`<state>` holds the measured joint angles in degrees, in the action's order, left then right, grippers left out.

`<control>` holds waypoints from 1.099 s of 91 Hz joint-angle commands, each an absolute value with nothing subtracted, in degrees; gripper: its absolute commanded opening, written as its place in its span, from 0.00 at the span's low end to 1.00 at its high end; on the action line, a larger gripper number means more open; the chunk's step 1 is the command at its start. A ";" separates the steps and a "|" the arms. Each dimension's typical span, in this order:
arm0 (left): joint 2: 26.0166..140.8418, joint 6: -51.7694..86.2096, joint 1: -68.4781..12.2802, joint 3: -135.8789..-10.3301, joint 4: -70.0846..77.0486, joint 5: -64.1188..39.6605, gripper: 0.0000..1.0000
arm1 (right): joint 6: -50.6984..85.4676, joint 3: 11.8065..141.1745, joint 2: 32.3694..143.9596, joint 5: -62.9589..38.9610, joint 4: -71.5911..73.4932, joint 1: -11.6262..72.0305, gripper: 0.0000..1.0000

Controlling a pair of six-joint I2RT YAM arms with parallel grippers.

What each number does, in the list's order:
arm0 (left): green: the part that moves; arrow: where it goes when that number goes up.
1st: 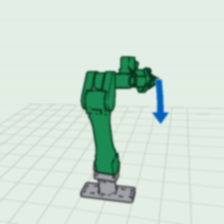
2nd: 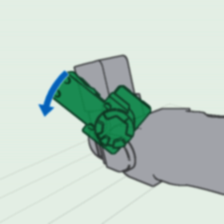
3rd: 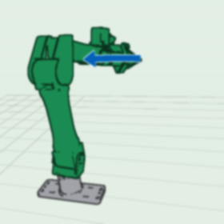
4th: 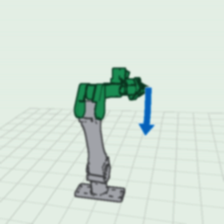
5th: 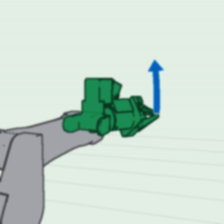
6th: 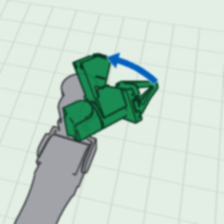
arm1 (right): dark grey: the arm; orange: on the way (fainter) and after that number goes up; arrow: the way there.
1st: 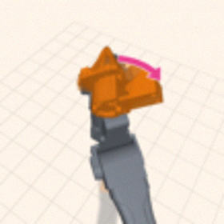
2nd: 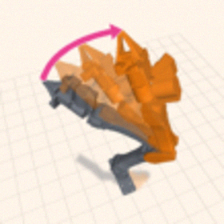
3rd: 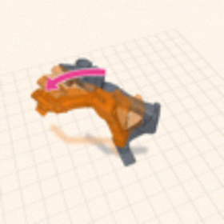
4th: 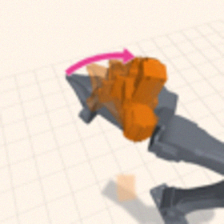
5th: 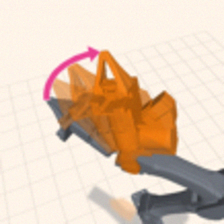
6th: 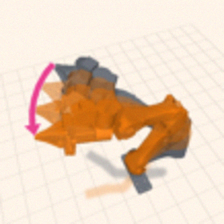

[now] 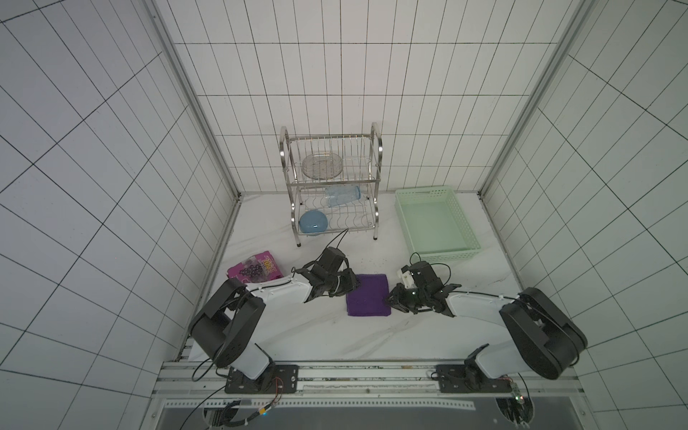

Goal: Fold the square dishcloth
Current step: Smooth out the cleaning item at the center of the board.

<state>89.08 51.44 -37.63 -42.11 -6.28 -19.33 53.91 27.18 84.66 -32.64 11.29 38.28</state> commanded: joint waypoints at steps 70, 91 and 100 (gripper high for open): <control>93.80 54.62 -37.13 -36.51 -1.30 -17.93 0.24 | 58.39 26.64 82.30 -33.03 17.73 40.53 0.16; 94.65 55.32 -37.09 -36.48 -0.20 -18.10 0.24 | 60.11 26.78 86.96 -34.56 21.68 43.37 0.15; 94.65 55.50 -37.13 -36.31 0.00 -18.10 0.24 | 60.89 25.44 88.05 -34.45 23.13 43.49 0.15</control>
